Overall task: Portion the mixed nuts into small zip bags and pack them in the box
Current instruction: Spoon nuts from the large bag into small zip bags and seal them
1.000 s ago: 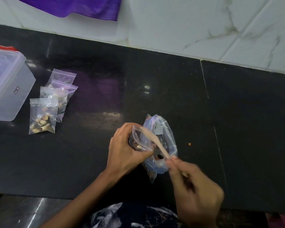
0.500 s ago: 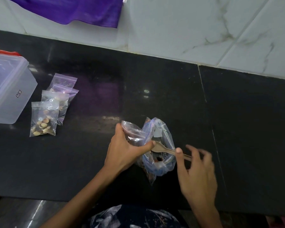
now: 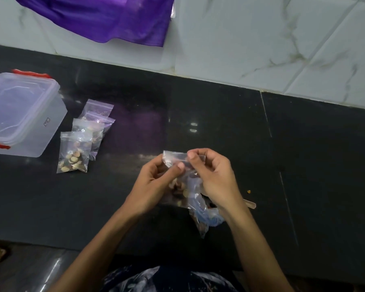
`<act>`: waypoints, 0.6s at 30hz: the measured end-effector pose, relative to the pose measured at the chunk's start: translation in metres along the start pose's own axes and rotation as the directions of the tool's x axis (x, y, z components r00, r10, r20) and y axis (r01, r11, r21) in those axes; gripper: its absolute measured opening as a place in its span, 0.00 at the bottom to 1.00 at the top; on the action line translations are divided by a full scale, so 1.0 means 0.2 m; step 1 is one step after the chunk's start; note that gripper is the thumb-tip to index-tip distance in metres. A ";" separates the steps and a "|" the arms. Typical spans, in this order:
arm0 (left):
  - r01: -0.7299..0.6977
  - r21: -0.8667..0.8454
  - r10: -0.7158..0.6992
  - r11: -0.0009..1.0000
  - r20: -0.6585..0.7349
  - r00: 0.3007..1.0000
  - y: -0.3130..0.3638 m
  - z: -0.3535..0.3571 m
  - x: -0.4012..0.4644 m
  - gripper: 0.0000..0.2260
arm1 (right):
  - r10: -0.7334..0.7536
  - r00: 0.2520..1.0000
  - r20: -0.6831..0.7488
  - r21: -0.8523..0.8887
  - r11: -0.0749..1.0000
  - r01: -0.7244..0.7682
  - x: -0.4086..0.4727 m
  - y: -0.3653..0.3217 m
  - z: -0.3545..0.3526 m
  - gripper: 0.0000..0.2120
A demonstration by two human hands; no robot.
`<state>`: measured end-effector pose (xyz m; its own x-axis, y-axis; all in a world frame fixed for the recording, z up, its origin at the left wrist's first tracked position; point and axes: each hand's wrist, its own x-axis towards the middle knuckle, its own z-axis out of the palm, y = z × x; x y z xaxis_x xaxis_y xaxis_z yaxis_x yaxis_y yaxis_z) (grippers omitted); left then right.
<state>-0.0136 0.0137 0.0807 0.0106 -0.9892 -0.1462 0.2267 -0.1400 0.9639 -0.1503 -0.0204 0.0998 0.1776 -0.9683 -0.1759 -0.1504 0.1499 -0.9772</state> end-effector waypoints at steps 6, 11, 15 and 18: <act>-0.072 0.018 0.074 0.997 -0.168 0.983 0.00 -0.06 -0.03 0.07 | 0.061 0.998 0.029 0.129 0.990 -0.064 0.00 0.03 0.09 0.11; -0.070 0.016 0.072 0.997 -0.196 0.978 0.00 -0.12 -0.03 0.07 | 0.161 0.984 0.078 0.155 0.973 -0.171 0.00 0.05 0.17 0.11; -0.079 0.083 0.098 0.993 -0.251 0.963 0.00 -0.17 -0.04 0.08 | 0.098 0.994 0.044 0.190 0.976 -0.104 0.00 0.05 0.25 0.07; -0.109 0.145 0.150 0.983 -0.308 0.940 0.01 -0.21 -0.06 0.07 | 0.102 0.994 0.025 0.188 0.977 -0.105 -0.01 0.06 0.33 0.07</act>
<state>0.0282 0.0278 0.0750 0.3436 -0.9371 -0.0616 0.0810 -0.0357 0.9961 -0.0875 -0.0036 0.0813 0.1852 -0.9426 -0.2779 0.0172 0.2859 -0.9581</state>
